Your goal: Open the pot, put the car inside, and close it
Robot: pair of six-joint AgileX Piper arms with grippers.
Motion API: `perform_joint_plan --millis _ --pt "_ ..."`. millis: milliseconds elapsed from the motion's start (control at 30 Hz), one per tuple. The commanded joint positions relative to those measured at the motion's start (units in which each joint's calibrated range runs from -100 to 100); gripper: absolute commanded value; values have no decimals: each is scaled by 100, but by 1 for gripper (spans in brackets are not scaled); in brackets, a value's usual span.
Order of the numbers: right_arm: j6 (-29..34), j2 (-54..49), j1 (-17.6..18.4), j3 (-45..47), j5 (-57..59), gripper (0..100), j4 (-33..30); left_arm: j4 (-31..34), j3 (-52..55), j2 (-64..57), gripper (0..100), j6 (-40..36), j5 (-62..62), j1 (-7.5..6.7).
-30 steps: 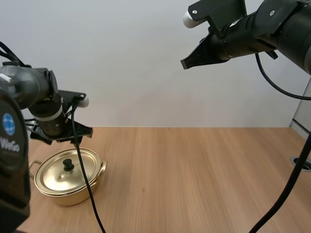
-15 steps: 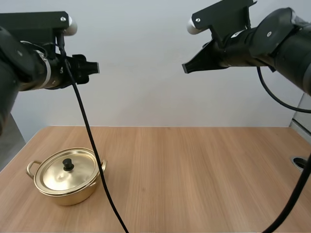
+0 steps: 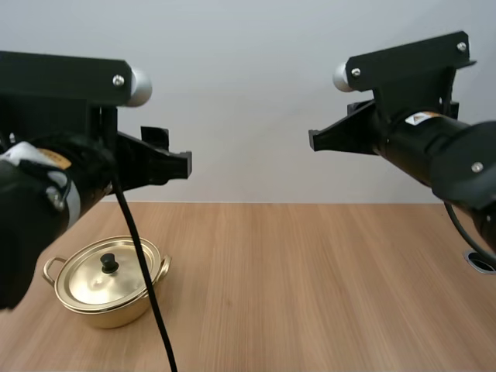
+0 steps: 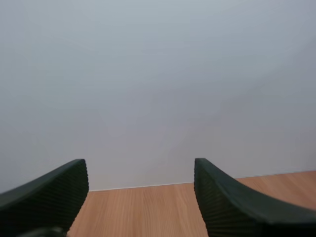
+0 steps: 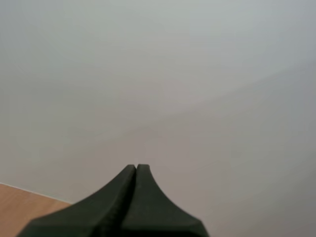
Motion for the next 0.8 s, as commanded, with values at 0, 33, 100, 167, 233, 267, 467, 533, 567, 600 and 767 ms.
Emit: perform_joint_plan --millis 0,33,100,167,233,267,467,533,567,600,767 --pt "-2 -853 -348 759 60 0 225 1312 384 -991 100 -856 6 -318" --pt "-2 -1047 -400 958 60 0 225 1486 505 -991 100 -1031 6 -363" --pt "-2 -1537 -457 1315 192 0 317 1961 806 -991 100 -1353 6 -393" --pt "-2 -1938 -449 1545 633 0 452 2334 1089 -991 100 -1468 6 -393" --pt "-2 -2286 -444 1685 1285 0 540 2394 1353 -991 100 -1481 23 -393" --pt "-11 -2410 -444 1723 1666 0 540 2324 1454 -991 100 -1491 23 -393" --pt "308 -2546 -266 1763 2933 0 -34 2011 2181 -991 100 -1433 -964 -393" --pt "563 -2546 -161 1763 3030 0 -357 1988 2464 -991 100 -1433 -1268 -385" --pt "691 -2546 -112 1763 3030 0 -569 1988 2582 -991 100 -1433 -1293 -361" --pt "825 -2546 -69 1798 3008 0 -833 1988 2726 -991 100 -1433 -1310 -323" --pt "1123 -2546 54 2446 1829 0 -1461 1857 3180 -1202 100 -1462 -1310 -135"
